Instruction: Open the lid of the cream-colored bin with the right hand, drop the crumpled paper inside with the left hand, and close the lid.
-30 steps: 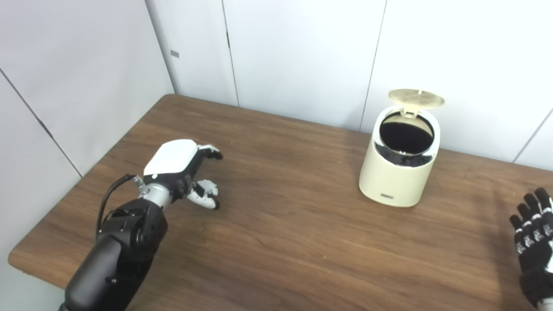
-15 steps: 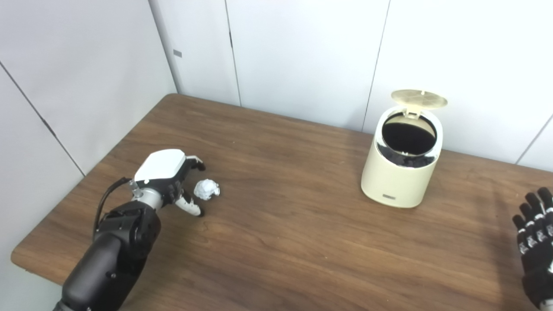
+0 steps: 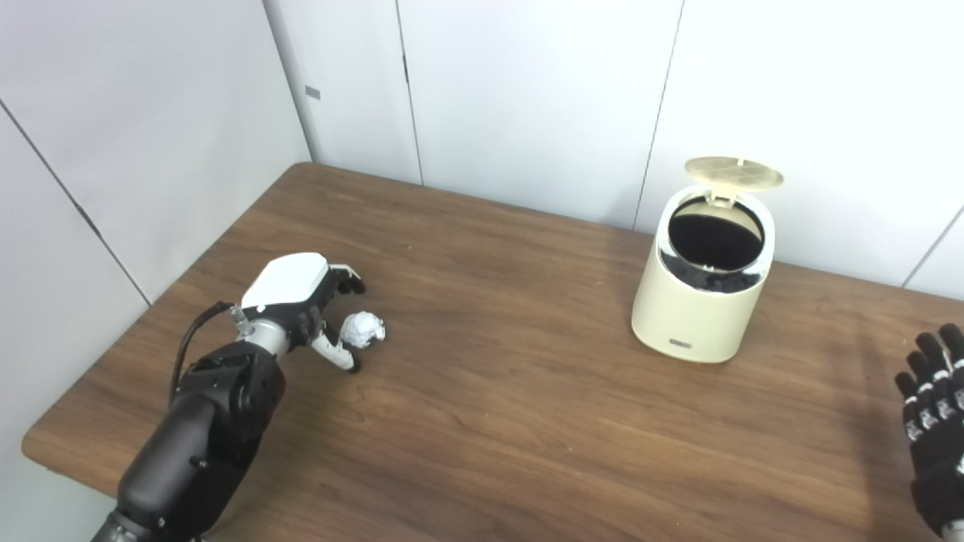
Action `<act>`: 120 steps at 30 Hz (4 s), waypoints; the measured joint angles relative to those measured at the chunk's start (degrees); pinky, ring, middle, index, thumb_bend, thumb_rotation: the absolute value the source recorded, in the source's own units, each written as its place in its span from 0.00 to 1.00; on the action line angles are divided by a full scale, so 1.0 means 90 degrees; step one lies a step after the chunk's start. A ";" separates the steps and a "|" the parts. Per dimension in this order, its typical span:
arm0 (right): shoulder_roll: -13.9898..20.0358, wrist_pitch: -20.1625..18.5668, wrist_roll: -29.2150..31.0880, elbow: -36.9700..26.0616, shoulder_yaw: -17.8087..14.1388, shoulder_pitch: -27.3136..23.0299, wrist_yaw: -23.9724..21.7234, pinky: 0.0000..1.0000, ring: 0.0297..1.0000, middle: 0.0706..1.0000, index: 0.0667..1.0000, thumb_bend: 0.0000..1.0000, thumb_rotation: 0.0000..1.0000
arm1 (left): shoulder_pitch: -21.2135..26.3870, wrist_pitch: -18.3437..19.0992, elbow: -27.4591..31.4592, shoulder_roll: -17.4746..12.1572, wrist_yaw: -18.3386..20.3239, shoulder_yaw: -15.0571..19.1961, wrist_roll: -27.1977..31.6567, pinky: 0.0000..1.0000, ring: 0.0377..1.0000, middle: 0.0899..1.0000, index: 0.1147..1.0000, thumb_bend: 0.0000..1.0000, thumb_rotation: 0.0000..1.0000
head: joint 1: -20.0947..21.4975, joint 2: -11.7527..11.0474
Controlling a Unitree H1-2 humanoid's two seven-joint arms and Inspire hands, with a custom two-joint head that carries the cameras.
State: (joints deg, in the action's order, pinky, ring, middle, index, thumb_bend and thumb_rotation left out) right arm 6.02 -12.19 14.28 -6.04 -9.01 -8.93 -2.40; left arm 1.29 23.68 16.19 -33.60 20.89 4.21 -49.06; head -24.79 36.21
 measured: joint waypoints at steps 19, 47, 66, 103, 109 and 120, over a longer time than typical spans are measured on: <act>-0.0046 -0.0361 0.0007 -0.0181 -0.0016 0.0021 0.0118 0.97 0.98 0.95 0.97 0.60 1.00 | 0.0191 0.0208 0.0003 -0.0014 0.0305 -0.0021 0.0455 0.53 0.59 0.62 0.63 0.80 0.00 | -0.0039 0.0166; -0.0052 -0.0478 0.0042 -0.0400 -0.0044 0.0019 0.0265 0.91 0.94 0.92 0.97 0.63 1.00 | 0.0608 0.0325 -0.0052 0.0195 0.1214 0.0020 -0.0264 0.44 0.44 0.48 0.38 0.50 0.00 | -0.0107 0.0332; -0.0051 -0.0427 0.0252 -0.0207 -0.0059 0.0018 0.0169 0.98 0.96 0.94 0.97 0.62 1.00 | 0.0562 0.0259 0.0315 0.0158 0.1124 -0.0023 -0.0183 0.40 0.40 0.46 0.40 0.50 0.00 | 0.0292 0.0371; -0.0184 0.1163 0.0349 0.1212 -0.0129 -0.0112 -0.0440 1.00 0.99 0.97 0.97 0.61 0.96 | 0.2557 -0.0189 0.0891 0.0999 0.1240 -0.1210 0.0074 0.36 0.39 0.41 0.41 0.48 0.00 | 0.2334 0.0146; -0.0299 0.1163 0.0277 0.1175 -0.0107 -0.0107 -0.0378 1.00 0.99 0.97 0.97 0.60 0.95 | 0.2910 -0.0161 0.0833 0.1128 0.1321 -0.1450 -0.0032 0.33 0.36 0.40 0.44 0.47 0.00 | 0.2666 0.0059; -0.0349 0.1167 0.0213 0.1140 -0.0060 -0.0081 -0.0355 1.00 0.99 0.96 0.96 0.57 0.95 | 0.3389 -0.0227 0.0430 0.1477 0.1273 -0.1919 -0.0172 0.33 0.38 0.43 0.42 0.47 0.00 | 0.2803 -0.0059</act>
State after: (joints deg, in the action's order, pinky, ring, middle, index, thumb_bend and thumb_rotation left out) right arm 2.88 -1.69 16.21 4.21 -9.55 -9.66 -5.59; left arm 31.78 21.64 20.06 -20.30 32.35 -13.06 -50.61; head 0.44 35.68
